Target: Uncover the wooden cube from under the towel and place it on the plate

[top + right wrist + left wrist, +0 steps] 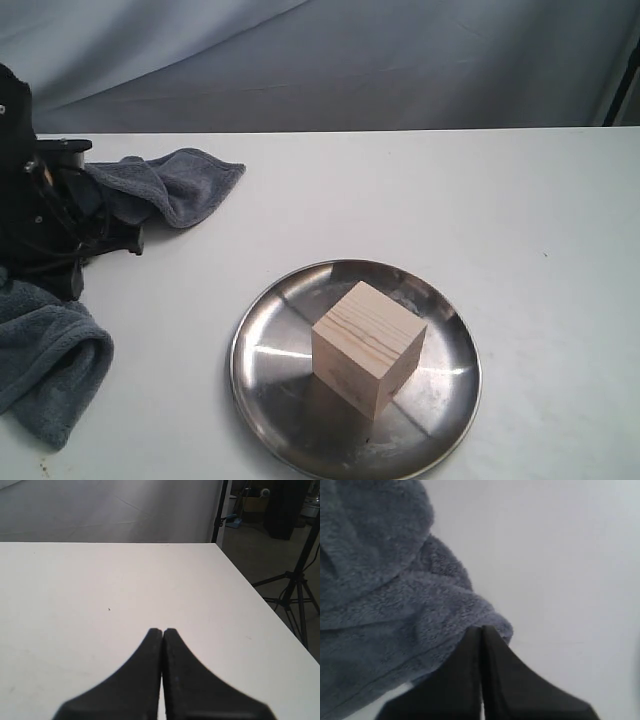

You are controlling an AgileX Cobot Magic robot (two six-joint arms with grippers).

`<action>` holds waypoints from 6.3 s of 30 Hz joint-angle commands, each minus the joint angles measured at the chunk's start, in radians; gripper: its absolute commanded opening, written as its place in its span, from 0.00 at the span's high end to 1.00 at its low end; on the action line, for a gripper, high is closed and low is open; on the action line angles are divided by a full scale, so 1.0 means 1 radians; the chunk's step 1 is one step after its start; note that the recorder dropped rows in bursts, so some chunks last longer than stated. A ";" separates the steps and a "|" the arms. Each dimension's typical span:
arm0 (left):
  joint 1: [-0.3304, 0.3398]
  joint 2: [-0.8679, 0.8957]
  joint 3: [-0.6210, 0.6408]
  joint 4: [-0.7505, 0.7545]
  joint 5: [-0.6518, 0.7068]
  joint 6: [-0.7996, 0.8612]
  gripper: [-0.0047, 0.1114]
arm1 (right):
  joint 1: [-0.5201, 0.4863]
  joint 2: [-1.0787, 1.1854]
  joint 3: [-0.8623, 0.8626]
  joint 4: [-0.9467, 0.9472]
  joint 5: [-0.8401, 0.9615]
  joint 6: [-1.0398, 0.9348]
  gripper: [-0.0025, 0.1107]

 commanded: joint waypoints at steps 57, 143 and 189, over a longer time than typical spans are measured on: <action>0.316 -1.004 0.478 -0.115 -0.331 0.289 0.96 | 0.000 -0.004 0.003 0.002 0.000 0.000 0.98; 0.316 -1.730 1.122 0.002 -0.891 0.364 0.96 | 0.000 -0.004 0.003 0.002 0.000 0.000 0.98; 0.316 -1.730 1.122 -0.003 -0.757 0.364 0.96 | 0.000 -0.004 0.003 0.002 0.000 0.000 0.98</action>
